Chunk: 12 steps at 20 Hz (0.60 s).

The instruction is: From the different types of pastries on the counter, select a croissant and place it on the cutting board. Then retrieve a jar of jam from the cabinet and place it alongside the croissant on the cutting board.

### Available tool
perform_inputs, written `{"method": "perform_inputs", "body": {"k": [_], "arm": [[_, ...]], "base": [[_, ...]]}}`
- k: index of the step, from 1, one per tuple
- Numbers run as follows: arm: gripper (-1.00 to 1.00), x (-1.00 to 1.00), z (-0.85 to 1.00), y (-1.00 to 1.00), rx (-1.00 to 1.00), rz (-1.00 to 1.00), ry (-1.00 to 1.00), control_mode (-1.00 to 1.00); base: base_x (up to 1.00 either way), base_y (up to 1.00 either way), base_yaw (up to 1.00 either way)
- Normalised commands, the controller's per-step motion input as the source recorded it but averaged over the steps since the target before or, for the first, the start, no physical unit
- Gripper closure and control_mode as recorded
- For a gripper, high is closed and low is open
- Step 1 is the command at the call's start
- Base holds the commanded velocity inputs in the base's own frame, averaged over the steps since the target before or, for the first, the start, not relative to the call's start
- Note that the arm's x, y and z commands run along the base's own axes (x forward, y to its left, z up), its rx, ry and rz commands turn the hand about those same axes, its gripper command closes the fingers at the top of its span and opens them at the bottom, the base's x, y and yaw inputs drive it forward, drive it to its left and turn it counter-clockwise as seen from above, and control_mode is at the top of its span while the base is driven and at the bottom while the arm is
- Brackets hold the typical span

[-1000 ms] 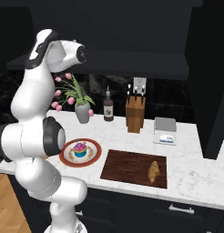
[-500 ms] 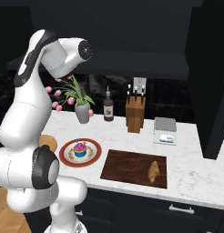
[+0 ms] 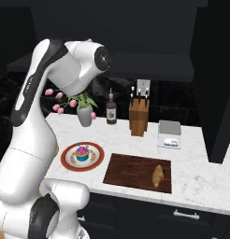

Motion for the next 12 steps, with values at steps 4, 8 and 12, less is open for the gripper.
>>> {"method": "perform_inputs", "body": {"k": [4,8,12], "arm": [[1.0,-1.0,0.0,-0.44,0.0,0.0,-0.11,-1.0],[1.0,-1.0,0.0,-0.04,0.09,-0.12,-0.05,-1.0],[1.0,-1.0,0.0,0.0,0.1,-0.25,-0.02,-1.0]], "base": [[0.0,0.0,0.0],[0.0,0.0,0.0],[0.0,0.0,0.0]]}}
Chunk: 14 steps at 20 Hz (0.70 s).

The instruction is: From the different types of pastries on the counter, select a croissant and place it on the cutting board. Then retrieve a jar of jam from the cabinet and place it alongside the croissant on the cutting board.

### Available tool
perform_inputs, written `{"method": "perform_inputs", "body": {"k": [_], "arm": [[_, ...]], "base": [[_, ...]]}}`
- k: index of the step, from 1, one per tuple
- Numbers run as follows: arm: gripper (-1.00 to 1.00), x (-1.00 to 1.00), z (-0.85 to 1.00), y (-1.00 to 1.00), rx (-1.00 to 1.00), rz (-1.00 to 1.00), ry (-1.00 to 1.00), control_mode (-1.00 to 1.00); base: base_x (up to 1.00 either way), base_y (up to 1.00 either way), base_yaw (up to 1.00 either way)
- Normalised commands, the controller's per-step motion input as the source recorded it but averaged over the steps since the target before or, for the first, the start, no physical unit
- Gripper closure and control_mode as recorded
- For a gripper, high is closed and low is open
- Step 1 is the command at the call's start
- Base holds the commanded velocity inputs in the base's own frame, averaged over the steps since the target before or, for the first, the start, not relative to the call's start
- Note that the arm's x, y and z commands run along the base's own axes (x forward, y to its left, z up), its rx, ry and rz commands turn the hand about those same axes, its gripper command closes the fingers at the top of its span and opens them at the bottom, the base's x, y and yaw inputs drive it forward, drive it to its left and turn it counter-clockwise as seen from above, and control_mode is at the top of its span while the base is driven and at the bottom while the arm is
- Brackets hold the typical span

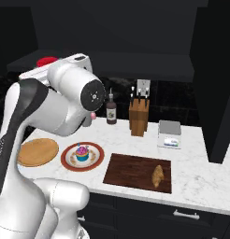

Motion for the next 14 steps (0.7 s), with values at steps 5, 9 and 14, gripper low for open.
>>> {"method": "perform_inputs", "body": {"k": [5,9,14], "arm": [[1.0,-1.0,0.0,-0.02,0.02,-0.4,0.0,-1.0],[1.0,-1.0,-0.24,-0.45,0.0,-0.32,0.0,-1.0],[1.0,-1.0,-0.47,-0.37,0.0,-0.42,0.01,-1.0]], "base": [[0.0,0.0,0.0],[0.0,0.0,0.0],[0.0,0.0,0.0]]}}
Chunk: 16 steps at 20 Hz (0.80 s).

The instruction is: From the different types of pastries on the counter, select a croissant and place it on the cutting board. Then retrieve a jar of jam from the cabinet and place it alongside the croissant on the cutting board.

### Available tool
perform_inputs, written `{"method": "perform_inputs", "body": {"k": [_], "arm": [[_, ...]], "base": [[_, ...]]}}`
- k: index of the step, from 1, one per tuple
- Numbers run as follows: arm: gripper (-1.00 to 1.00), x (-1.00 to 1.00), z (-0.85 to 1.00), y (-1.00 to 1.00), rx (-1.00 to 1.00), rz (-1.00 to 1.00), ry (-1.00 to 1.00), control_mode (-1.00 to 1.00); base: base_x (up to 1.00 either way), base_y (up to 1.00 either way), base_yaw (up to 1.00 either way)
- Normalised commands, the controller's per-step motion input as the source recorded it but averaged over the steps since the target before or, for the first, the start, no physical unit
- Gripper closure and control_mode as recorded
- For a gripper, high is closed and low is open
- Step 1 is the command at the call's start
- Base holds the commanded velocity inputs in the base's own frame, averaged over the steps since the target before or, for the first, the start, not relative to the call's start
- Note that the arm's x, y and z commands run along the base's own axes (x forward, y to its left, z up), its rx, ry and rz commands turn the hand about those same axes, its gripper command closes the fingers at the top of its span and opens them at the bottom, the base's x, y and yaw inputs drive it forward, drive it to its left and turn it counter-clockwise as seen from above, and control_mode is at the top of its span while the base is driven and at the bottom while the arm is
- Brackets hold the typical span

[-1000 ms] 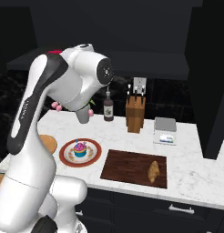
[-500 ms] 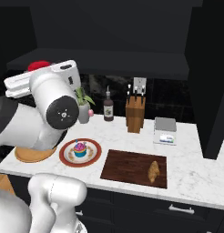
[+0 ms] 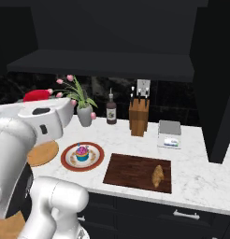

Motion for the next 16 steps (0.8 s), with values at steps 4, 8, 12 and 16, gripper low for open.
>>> {"method": "perform_inputs", "body": {"k": [4,8,12,16], "arm": [[1.0,-1.0,-0.67,-0.23,0.0,-0.52,0.01,-1.0],[1.0,-0.5,-0.5,0.05,0.0,-0.72,0.15,-1.0],[1.0,0.15,-0.07,0.24,0.0,-0.87,0.25,-1.0],[1.0,0.94,0.0,0.06,0.01,-0.56,0.21,-1.0]], "base": [[0.0,0.0,0.0],[0.0,0.0,0.0],[0.0,0.0,0.0],[0.0,0.0,0.0]]}}
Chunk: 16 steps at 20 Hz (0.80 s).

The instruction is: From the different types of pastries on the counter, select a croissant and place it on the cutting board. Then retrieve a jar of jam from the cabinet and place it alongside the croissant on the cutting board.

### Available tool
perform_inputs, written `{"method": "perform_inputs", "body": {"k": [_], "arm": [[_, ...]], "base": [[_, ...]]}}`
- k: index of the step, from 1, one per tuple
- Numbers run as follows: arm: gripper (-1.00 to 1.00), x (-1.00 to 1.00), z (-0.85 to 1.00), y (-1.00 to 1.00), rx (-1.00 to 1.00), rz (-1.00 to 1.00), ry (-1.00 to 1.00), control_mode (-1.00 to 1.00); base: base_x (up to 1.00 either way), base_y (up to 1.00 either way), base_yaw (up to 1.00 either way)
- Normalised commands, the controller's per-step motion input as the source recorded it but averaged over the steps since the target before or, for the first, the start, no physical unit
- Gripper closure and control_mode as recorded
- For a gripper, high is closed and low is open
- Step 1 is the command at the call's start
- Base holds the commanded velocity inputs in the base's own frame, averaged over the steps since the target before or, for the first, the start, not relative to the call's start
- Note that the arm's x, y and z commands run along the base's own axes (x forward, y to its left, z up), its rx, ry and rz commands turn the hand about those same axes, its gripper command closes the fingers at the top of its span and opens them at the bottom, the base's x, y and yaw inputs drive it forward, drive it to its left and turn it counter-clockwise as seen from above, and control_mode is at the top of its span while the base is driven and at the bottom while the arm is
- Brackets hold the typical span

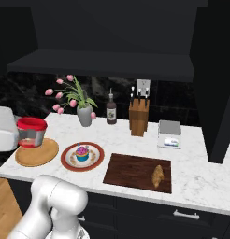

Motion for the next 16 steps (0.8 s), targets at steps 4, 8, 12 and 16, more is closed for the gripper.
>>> {"method": "perform_inputs", "body": {"k": [4,8,12,16], "arm": [[1.0,0.86,-0.56,-0.2,0.16,-0.08,-0.01,-1.0],[1.0,0.39,-0.99,-0.13,0.19,0.0,-0.36,-1.0],[1.0,0.04,-1.0,-0.04,0.18,-0.03,-0.46,-1.0],[1.0,0.23,-0.87,0.0,0.03,-0.11,-0.2,-1.0]], "base": [[0.0,0.0,0.0],[0.0,0.0,0.0],[0.0,0.0,0.0],[0.0,0.0,0.0]]}}
